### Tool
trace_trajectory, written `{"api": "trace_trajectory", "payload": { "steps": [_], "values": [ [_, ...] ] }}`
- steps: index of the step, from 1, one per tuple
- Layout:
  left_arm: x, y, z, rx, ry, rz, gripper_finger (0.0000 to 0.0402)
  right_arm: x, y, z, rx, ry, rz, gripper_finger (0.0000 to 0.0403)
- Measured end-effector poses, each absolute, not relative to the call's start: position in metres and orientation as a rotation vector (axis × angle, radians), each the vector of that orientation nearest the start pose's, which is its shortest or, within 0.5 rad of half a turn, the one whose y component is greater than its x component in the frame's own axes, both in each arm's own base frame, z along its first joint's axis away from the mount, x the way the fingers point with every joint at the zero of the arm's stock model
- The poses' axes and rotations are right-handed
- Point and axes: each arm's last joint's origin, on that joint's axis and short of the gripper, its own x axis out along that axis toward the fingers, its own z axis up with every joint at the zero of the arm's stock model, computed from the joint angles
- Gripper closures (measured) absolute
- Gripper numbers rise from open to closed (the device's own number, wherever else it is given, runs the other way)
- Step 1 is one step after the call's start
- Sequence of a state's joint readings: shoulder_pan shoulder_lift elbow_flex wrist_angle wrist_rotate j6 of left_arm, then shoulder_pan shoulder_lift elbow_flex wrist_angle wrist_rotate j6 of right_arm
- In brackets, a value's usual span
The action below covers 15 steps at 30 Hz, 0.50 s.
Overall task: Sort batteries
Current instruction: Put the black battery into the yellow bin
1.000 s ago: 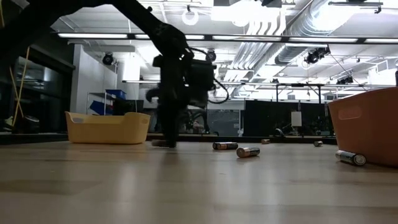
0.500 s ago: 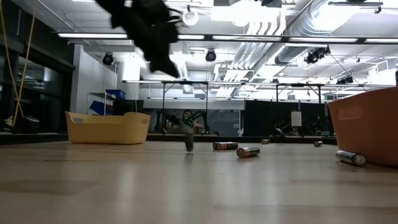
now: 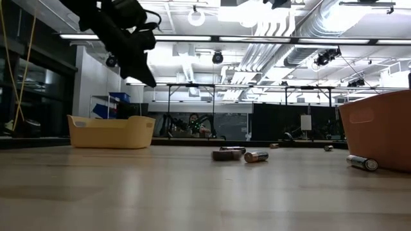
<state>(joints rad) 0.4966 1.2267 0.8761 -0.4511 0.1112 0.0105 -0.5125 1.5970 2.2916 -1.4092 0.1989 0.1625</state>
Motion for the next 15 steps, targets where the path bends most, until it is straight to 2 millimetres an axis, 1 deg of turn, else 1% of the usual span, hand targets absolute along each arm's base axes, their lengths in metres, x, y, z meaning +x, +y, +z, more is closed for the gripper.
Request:
{"api": "trace_trajectory", "payload": {
  "steps": [1, 3, 5, 7, 9, 12, 15],
  "values": [
    [0.223, 0.115, 0.255, -0.224, 0.758, 0.352, 0.0369, 0.218, -0.128, 0.5, 0.301, 0.703, -0.716, 0.0196],
    [0.23, 0.112, 0.257, -0.201, 0.716, 0.319, 0.0345, 0.227, -0.126, 0.479, 0.357, 0.817, -0.678, 0.0196],
    [0.241, 0.11, 0.26, -0.171, 0.631, 0.263, 0.0316, 0.238, -0.121, 0.456, 0.394, 0.919, -0.665, 0.0196],
    [0.254, 0.104, 0.26, -0.131, 0.575, 0.191, 0.0284, 0.245, -0.112, 0.437, 0.417, 0.99, -0.67, 0.0196],
    [0.267, 0.095, 0.252, -0.085, 0.579, 0.125, 0.0252, 0.248, -0.099, 0.422, 0.435, 1.02, -0.684, 0.0196],
    [0.288, 0.075, 0.234, 0.01, 0.614, 0.0, 0.0212, 0.249, -0.073, 0.404, 0.454, 1.02, -0.71, 0.0196],
    [0.309, 0.052, 0.217, 0.063, 0.617, -0.146, 0.0191, 0.241, -0.047, 0.391, 0.521, 0.974, -0.734, 0.0196]
  ]
}}
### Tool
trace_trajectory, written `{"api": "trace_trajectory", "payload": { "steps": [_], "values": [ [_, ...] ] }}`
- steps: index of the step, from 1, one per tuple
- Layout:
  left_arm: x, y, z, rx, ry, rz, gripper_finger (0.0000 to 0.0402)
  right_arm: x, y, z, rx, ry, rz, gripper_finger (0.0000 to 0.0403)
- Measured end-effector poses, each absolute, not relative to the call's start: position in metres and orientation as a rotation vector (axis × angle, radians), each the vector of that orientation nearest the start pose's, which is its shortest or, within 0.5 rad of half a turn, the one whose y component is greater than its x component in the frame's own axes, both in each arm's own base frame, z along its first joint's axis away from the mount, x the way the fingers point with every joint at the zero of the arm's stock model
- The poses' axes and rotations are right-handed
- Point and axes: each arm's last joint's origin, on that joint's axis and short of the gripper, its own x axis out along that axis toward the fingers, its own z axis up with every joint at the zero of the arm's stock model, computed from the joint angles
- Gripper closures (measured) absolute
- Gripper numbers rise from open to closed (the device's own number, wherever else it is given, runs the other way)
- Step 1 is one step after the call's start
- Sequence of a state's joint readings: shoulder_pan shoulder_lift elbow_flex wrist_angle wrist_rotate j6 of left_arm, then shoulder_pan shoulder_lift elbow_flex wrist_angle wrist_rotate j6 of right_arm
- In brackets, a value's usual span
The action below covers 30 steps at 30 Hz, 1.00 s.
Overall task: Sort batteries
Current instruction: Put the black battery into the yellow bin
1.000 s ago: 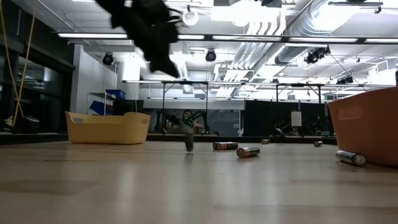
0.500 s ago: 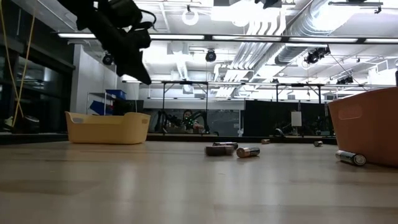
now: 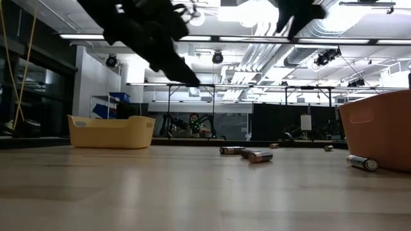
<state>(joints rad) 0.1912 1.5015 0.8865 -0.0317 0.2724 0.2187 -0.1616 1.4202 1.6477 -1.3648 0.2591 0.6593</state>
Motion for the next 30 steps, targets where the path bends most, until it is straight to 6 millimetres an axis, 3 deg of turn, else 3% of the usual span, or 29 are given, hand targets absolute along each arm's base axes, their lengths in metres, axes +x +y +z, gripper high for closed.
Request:
{"api": "trace_trajectory", "payload": {
  "steps": [9, 15, 18, 21, 25, 30],
  "values": [
    [0.378, 0.007, 0.19, 0.09, 0.687, -0.269, 0.0186, 0.194, 0.016, 0.344, 0.866, 0.883, -0.804, 0.0196],
    [0.419, -0.014, 0.188, 0.165, 0.642, -0.289, 0.0186, 0.199, 0.034, 0.301, 0.876, 0.804, -0.751, 0.0196],
    [0.436, -0.023, 0.171, 0.242, 0.702, -0.329, 0.0186, 0.206, 0.039, 0.288, 0.865, 0.732, -0.709, 0.0196],
    [0.453, -0.027, 0.15, 0.241, 0.82, -0.319, 0.0186, 0.213, 0.042, 0.286, 0.88, 0.676, -0.647, 0.0196],
    [0.472, -0.022, 0.135, 0.117, 0.934, -0.248, 0.0186, 0.216, 0.044, 0.298, 0.889, 0.627, -0.621, 0.0196],
    [0.474, -0.02, 0.138, -0.11, 1.023, -0.185, 0.0186, 0.216, 0.043, 0.315, 0.87, 0.573, -0.613, 0.0196]
  ]
}}
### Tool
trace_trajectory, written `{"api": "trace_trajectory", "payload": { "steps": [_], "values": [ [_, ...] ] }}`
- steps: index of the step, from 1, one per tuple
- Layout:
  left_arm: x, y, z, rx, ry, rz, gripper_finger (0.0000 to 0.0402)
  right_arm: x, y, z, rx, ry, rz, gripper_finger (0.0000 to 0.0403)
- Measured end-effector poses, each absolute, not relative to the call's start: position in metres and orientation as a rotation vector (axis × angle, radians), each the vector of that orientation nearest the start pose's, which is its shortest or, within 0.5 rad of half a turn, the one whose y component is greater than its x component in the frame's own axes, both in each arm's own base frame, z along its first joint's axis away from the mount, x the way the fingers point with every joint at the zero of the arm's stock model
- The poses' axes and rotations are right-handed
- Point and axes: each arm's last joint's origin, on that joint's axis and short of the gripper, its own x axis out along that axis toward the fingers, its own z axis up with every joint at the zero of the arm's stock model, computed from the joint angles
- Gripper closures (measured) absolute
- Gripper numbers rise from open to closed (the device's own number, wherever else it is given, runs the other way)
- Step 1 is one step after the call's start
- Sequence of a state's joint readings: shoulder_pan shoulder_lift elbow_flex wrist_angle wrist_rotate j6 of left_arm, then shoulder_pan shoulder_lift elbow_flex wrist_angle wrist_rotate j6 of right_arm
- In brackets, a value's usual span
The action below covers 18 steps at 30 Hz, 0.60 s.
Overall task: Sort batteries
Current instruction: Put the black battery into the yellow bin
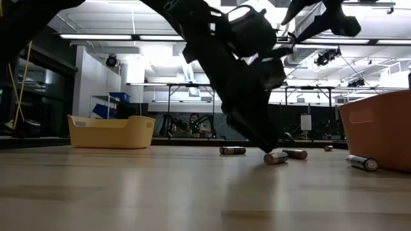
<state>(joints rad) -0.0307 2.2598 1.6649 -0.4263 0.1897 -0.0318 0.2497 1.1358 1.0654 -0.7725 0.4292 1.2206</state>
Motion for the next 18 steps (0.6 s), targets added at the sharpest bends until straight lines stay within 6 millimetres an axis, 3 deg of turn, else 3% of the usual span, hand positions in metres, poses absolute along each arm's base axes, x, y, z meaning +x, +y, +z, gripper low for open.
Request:
{"api": "trace_trajectory", "payload": {
  "steps": [7, 13, 18],
  "values": [
    [0.469, -0.042, 0.154, -0.377, 1.048, -0.051, 0.0186, 0.215, 0.041, 0.321, 0.817, 0.536, -0.642, 0.0196],
    [0.462, -0.081, 0.146, -0.183, 1.033, 0.164, 0.0186, 0.214, 0.04, 0.32, 0.801, 0.551, -0.659, 0.0196],
    [0.465, -0.077, 0.144, -0.186, 0.98, 0.263, 0.0186, 0.214, 0.04, 0.32, 0.799, 0.553, -0.657, 0.0196]
  ]
}}
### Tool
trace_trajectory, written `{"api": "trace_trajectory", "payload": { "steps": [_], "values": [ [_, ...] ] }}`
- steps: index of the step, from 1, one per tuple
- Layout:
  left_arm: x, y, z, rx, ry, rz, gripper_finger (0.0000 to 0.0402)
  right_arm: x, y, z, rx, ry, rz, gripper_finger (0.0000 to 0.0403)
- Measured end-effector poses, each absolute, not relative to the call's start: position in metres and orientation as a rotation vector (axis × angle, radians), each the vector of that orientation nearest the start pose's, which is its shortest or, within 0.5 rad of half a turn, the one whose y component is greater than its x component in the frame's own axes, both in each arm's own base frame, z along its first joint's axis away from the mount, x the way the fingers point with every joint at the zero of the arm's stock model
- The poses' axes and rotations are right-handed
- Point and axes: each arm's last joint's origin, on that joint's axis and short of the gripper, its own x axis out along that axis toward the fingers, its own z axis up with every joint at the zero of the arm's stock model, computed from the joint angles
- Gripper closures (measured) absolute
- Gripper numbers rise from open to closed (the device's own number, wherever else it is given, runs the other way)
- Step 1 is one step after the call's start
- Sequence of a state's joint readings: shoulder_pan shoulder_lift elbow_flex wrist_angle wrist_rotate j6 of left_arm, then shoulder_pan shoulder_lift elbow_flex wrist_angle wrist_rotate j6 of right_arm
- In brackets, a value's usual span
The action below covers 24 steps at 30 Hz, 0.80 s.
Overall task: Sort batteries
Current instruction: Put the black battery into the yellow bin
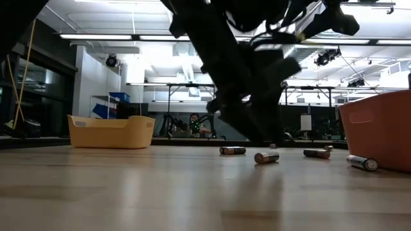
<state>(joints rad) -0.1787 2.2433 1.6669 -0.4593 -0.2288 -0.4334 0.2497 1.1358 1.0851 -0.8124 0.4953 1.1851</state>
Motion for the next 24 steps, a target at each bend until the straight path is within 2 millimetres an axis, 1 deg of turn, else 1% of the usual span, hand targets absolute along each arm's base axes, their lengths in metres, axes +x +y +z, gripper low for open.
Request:
{"api": "trace_trajectory", "payload": {
  "steps": [4, 6, 9, 11, 12, 14, 16, 18, 19, 21, 24],
  "values": [
    [0.467, -0.066, 0.131, -0.297, 1.028, 0.283, 0.0186, 0.214, 0.04, 0.32, 0.798, 0.552, -0.658, 0.0196],
    [0.468, -0.064, 0.128, -0.347, 1.042, 0.277, 0.0186, 0.214, 0.04, 0.319, 0.79, 0.555, -0.656, 0.0196],
    [0.467, -0.066, 0.125, -0.354, 1.051, 0.286, 0.0187, 0.213, 0.039, 0.319, 0.776, 0.549, -0.676, 0.0196],
    [0.467, -0.068, 0.121, -0.323, 1.062, 0.288, 0.0195, 0.213, 0.039, 0.319, 0.772, 0.546, -0.682, 0.0196],
    [0.465, -0.069, 0.12, -0.301, 1.078, 0.28, 0.0205, 0.213, 0.039, 0.319, 0.769, 0.547, -0.685, 0.0196],
    [0.462, -0.07, 0.118, -0.246, 1.113, 0.271, 0.0238, 0.213, 0.039, 0.319, 0.76, 0.548, -0.686, 0.0196],
    [0.46, -0.072, 0.117, -0.173, 1.133, 0.259, 0.0286, 0.212, 0.039, 0.319, 0.746, 0.55, -0.689, 0.0196],
    [0.459, -0.072, 0.118, -0.095, 1.147, 0.207, 0.0347, 0.212, 0.038, 0.319, 0.729, 0.55, -0.692, 0.0196],
    [0.458, -0.072, 0.119, -0.057, 1.157, 0.177, 0.0367, 0.212, 0.038, 0.319, 0.723, 0.551, -0.694, 0.0196],
    [0.458, -0.071, 0.119, -0.01, 1.169, 0.14, 0.0372, 0.212, 0.038, 0.318, 0.72, 0.554, -0.697, 0.0196],
    [0.455, -0.068, 0.126, 0.034, 1.182, 0.099, 0.0372, 0.211, 0.038, 0.318, 0.718, 0.557, -0.699, 0.0196]
  ]
}}
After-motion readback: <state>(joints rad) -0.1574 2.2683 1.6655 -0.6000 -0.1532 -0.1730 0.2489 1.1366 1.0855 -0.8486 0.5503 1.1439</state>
